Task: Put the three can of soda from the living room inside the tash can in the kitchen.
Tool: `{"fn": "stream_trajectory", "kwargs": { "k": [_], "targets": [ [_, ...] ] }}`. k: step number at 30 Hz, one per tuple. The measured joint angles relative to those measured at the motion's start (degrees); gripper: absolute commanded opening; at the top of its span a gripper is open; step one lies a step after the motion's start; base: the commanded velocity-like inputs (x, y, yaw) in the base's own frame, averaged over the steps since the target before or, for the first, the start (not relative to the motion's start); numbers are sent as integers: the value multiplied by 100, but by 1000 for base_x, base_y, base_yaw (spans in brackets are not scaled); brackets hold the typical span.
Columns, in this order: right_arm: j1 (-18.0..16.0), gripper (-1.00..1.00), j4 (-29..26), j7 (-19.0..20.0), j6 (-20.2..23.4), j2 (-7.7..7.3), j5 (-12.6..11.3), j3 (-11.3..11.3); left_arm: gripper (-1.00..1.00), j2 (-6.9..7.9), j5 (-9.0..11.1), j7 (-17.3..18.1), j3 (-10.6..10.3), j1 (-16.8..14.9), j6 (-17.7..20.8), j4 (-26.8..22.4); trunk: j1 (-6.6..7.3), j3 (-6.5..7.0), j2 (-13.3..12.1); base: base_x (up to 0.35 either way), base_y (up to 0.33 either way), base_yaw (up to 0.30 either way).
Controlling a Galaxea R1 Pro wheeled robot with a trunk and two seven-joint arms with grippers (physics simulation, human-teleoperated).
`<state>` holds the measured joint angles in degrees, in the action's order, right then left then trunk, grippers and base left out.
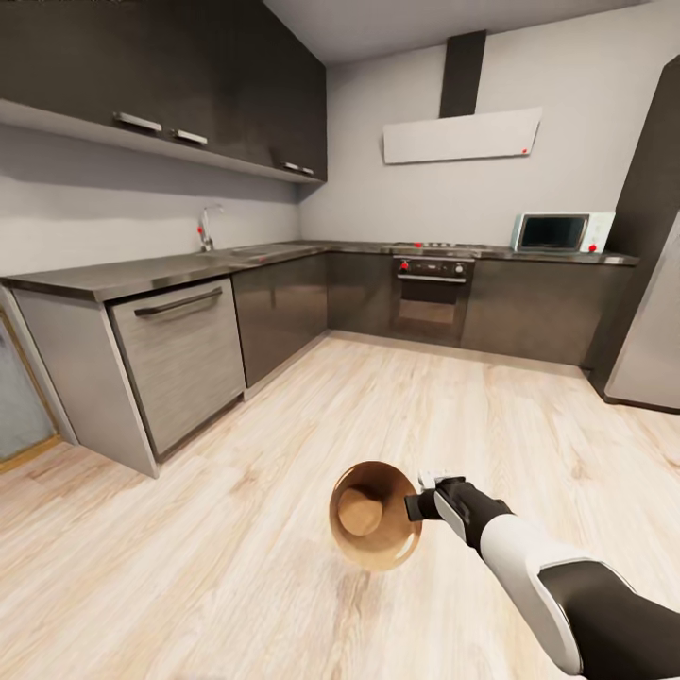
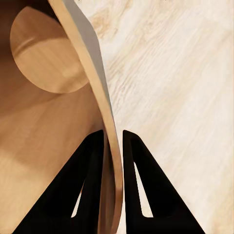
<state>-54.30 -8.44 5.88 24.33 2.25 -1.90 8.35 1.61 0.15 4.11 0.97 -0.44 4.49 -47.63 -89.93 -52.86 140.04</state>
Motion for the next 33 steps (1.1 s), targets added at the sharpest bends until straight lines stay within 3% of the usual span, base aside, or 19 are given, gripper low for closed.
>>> {"fn": "stream_trajectory", "kwargs": {
  "k": [4,5,7,10,18,26,29,33],
  "targets": [
    [85,-100,-8,-2,-235,-8,7,9,100,4,1,1,0,0,0,5,88,72,-161,0,0,0],
    [144,-100,9,-1,-512,-17,-3,16,100,5,-2,2,0,0,-4,9,109,89,-201,0,0,0],
    [175,-100,-14,0,-650,-22,-18,-52,100,5,-4,2,0,0,-7,16,154,126,-281,0,0,0],
    [293,-100,-10,-2,-952,-30,12,33,100,6,-6,2,0,0,-12,20,219,179,-401,0,0,0],
    [545,-100,-307,4,-1221,-127,158,25,100,12,-2,8,-4,0,-17,55,395,323,-722,0,0,0],
    [1340,-100,-1416,17,-1265,-212,164,83,100,21,2,16,-8,-8,-22,94,571,466,-1043,0,0,0],
    [1701,-100,-1870,17,-1311,-354,166,203,100,23,3,19,-8,-8,-29,101,637,520,-1163,0,0,0],
    [2089,-100,-2004,18,-1906,-489,177,257,100,21,1,19,-8,-9,-47,103,725,592,-1323,0,0,0]
  ]
}}
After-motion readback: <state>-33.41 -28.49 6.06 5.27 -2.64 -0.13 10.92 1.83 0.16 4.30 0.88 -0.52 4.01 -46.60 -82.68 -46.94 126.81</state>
